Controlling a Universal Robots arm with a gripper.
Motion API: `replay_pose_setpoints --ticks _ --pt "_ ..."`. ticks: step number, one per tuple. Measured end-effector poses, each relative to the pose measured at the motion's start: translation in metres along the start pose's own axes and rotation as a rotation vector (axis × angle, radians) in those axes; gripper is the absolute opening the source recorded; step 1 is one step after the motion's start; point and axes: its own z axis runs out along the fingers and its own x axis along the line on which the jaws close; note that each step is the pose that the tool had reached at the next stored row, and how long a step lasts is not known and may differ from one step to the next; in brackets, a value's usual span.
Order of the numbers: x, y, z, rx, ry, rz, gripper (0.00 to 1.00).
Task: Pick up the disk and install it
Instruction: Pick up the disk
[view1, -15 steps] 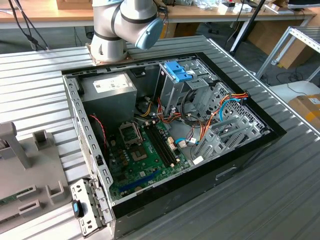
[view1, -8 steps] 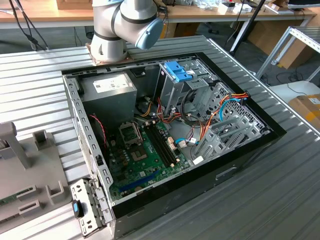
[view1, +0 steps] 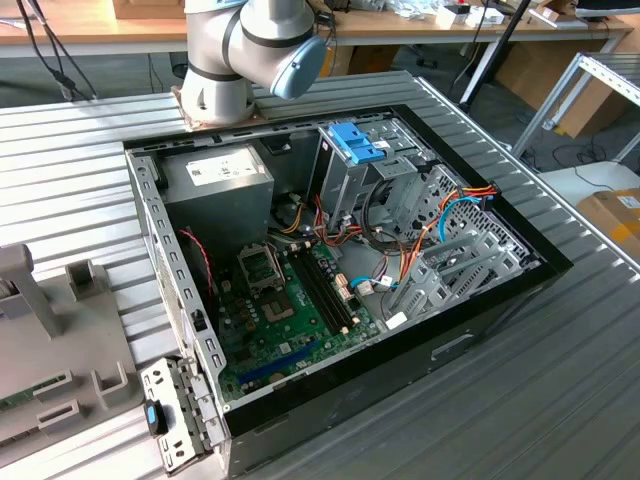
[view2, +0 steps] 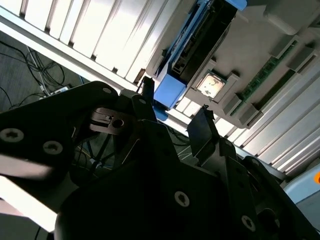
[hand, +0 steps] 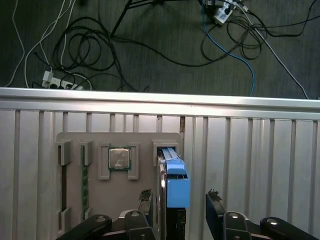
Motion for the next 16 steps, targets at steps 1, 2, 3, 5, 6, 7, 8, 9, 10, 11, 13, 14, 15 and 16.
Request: replay_pose_setpoints --ticks 1,2,3,5,6,7,8,9,10,11,13,14,15,16 --pt "0.0001 0.0000 0.0016 0.0005 -0.0003 0.000 0.54" --pt "0.0002 0.0000 0.0045 0.0002 -0.0001 0.000 0.54" --pt "0.0004 0.0000 0.0101 0.0001 -0.0001 0.000 0.54" --pt "0.0006 0.0000 0.0170 0.0000 0.0000 0.000 0.54" --pt "0.0007 0.0000 0.0195 0.0000 -0.0001 0.000 0.54" --pt "0.0010 0.0000 0.0267 0.0001 -0.0001 0.000 0.54" --pt "0.0012 0.0000 0.0309 0.0002 -0.0001 0.000 0.54" --pt "0.0014 0.0001 0.0355 0.0000 0.0000 0.000 0.54" --pt "0.0014 0.0001 0.0356 -0.0002 0.0001 0.000 0.54" --pt "0.0014 0.0001 0.0371 0.0002 -0.0001 0.000 0.54" --pt "0.0016 0.0001 0.0431 0.0002 -0.0001 0.000 0.54" --pt "0.0017 0.0001 0.0448 0.0001 -0.0001 0.000 0.54" --pt "0.0018 0.0001 0.0467 0.0001 0.0000 0.000 0.54" --pt "0.0018 0.0001 0.0471 -0.0002 0.0001 0.000 0.54"
